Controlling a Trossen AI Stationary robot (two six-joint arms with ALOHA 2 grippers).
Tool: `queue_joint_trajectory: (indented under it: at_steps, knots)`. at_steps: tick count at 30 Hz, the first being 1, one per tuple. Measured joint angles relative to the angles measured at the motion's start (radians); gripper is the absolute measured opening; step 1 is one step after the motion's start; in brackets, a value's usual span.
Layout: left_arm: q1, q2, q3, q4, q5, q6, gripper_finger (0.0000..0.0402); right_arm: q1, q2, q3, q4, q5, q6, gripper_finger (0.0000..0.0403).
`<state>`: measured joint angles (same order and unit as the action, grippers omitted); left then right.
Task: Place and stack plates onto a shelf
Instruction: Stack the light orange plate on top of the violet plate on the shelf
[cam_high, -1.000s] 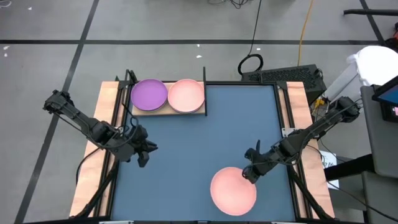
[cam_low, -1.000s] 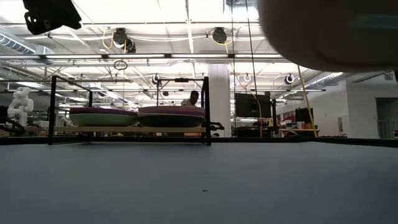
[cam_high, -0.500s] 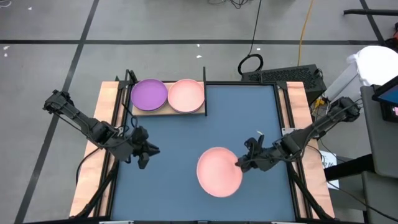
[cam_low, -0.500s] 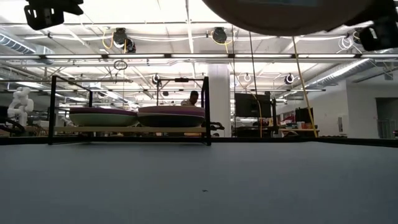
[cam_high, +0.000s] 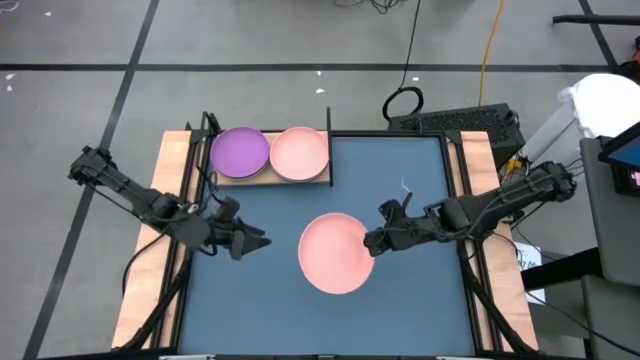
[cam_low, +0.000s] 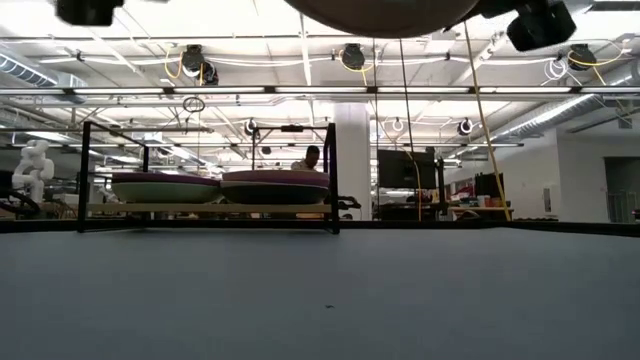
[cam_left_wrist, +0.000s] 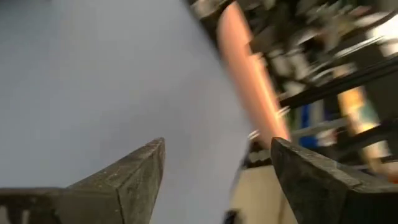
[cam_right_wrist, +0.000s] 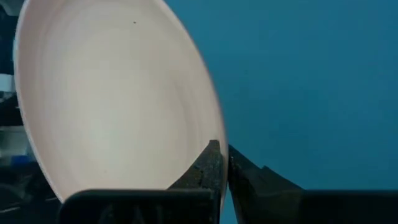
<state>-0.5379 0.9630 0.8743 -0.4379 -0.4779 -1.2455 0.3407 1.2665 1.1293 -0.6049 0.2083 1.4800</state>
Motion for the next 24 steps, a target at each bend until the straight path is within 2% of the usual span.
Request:
queue_joint_trajectory:
  at_steps: [3,15,24]
  knots:
    - [0.021,0.000,0.000,0.102,-0.021,0.036,0.0306,-0.019,0.009,0.032,-0.037,0.021,-0.061,0.0000]
    - [0.178,0.031,0.000,0.173,-0.028,0.111,0.0308,-0.080,0.001,0.036,-0.103,0.155,-0.240,0.0000]
    - [0.268,0.136,0.000,0.215,0.044,0.008,0.0308,-0.202,0.004,0.036,-0.092,0.157,-0.376,0.0000]
